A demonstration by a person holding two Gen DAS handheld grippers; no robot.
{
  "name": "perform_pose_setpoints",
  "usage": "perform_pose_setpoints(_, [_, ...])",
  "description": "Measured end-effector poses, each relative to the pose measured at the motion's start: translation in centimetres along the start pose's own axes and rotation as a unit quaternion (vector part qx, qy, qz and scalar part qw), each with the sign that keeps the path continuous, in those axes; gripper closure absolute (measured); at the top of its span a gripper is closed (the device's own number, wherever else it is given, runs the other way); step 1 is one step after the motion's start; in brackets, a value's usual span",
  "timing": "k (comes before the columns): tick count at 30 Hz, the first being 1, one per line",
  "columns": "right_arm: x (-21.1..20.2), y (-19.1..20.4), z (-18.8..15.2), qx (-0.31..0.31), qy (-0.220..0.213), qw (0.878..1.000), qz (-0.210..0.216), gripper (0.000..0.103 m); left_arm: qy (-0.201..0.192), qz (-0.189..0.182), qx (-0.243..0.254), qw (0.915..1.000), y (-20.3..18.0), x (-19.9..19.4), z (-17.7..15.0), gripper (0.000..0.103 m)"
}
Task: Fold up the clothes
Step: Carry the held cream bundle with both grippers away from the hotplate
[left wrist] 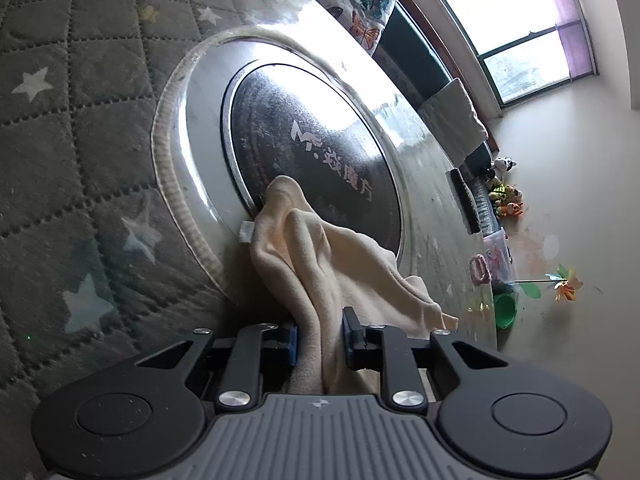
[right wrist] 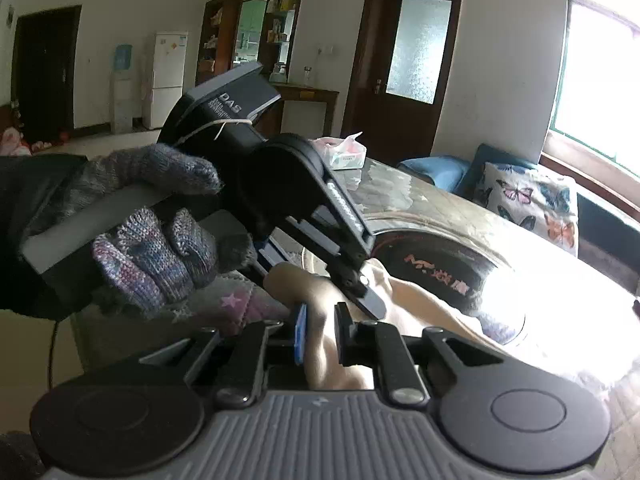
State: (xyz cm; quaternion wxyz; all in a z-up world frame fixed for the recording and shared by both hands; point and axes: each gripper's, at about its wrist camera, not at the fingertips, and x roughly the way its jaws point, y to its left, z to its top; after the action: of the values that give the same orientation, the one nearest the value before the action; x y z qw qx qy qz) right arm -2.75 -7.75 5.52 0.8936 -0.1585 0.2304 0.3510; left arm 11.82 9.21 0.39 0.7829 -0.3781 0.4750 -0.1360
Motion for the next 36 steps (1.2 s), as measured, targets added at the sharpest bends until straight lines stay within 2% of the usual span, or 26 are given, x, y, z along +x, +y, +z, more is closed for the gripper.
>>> perform_pose_setpoints(5, [-1.3, -3.9, -1.0, 0.057, 0.005, 0.998, -0.038, 0.090, -0.002, 0.001, 0.008, 1.0000, 0.1, 0.0, -0.1, 0.081])
perform_pose_setpoints(9, [-2.2, -7.9, -3.0, 0.114, 0.026, 0.987, -0.114, 0.086, -0.003, 0.002, 0.014, 0.9999, 0.0, -0.1, -0.3, 0.081])
perform_pose_setpoints(11, [-2.6, -9.1, -3.8, 0.136, 0.034, 0.980, -0.138, 0.086, -0.004, 0.003, 0.015, 0.9999, 0.0, -0.1, -0.2, 0.081])
perform_pose_setpoints(13, [-2.6, -11.4, -5.0, 0.171, 0.039, 0.971, -0.165, 0.079, -0.004, 0.003, 0.015, 0.9999, 0.1, -0.1, -0.2, 0.081])
perform_pose_setpoints(15, [-2.9, -12.7, -5.9, 0.196, 0.038, 0.963, -0.182, 0.067, -0.003, 0.003, 0.018, 0.9998, 0.0, -0.1, -0.2, 0.081])
perform_pose_setpoints(16, [-2.9, -13.9, -6.5, 0.216, 0.036, 0.957, -0.190, 0.067, -0.003, 0.003, 0.020, 0.9998, 0.0, -0.1, -0.2, 0.081])
perform_pose_setpoints(20, [-3.0, -16.4, -8.1, 0.274, 0.035, 0.941, -0.196, 0.067, -0.004, 0.003, 0.025, 0.9997, 0.0, -0.1, -0.2, 0.081])
perform_pose_setpoints(24, [-3.5, -17.8, -10.2, 0.339, 0.034, 0.925, -0.168, 0.067, -0.006, 0.005, 0.031, 0.9995, -0.1, -0.1, -0.2, 0.081])
perform_pose_setpoints(27, [-3.5, -17.9, -10.5, 0.344, 0.024, 0.926, -0.154, 0.070, -0.008, 0.007, 0.038, 0.9992, -0.2, -0.1, -0.2, 0.081])
perform_pose_setpoints(30, [-3.3, -17.9, -10.7, 0.353, 0.020, 0.924, -0.143, 0.087, -0.010, 0.013, 0.044, 0.9989, -0.4, -0.1, -0.3, 0.081])
perform_pose_setpoints(32, [-3.4, -17.7, -10.3, 0.357, 0.015, 0.923, -0.145, 0.092, -0.012, 0.020, 0.048, 0.9986, -0.7, -0.2, -0.3, 0.082])
perform_pose_setpoints(36, [-4.2, -17.4, -9.7, 0.364, -0.003, 0.921, -0.142, 0.095, -0.018, 0.024, 0.070, 0.9971, -1.9, -0.5, -0.5, 0.083])
